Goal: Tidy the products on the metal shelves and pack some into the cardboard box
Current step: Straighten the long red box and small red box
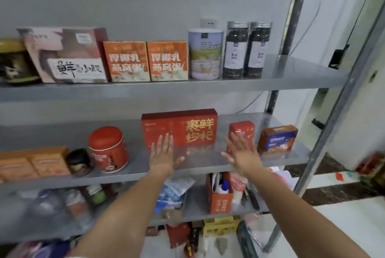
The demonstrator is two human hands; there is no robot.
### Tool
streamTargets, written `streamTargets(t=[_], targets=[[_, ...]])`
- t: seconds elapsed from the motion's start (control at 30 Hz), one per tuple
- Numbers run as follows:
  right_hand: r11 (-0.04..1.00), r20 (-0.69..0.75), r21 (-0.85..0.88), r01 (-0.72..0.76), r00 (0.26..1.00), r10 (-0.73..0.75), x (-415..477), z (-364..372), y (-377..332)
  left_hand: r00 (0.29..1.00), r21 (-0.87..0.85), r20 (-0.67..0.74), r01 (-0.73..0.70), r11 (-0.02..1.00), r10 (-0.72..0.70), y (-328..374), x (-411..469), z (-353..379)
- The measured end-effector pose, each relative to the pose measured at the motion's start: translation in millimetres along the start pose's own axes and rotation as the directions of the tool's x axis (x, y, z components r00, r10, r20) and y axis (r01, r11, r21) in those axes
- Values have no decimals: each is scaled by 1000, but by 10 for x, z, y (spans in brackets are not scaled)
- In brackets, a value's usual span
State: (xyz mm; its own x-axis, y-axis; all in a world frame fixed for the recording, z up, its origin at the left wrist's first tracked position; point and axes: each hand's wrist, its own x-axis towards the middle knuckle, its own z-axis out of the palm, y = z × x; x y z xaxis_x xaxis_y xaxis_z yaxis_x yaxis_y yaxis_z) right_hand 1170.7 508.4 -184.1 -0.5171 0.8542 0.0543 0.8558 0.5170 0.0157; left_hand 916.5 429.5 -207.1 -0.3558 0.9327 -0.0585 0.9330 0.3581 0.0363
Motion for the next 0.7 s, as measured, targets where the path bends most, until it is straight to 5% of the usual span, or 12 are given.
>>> streamTargets(t=[0.33,0.7], targets=[[998,82,-55,25,996,-21,683,147,-754,990,-94,-138,27,995,-40,-964,351,70],[991,75,-86,-99,992,105,1226,286,-951,977,-225,-214,-49,973,0,-1191,822,-138]])
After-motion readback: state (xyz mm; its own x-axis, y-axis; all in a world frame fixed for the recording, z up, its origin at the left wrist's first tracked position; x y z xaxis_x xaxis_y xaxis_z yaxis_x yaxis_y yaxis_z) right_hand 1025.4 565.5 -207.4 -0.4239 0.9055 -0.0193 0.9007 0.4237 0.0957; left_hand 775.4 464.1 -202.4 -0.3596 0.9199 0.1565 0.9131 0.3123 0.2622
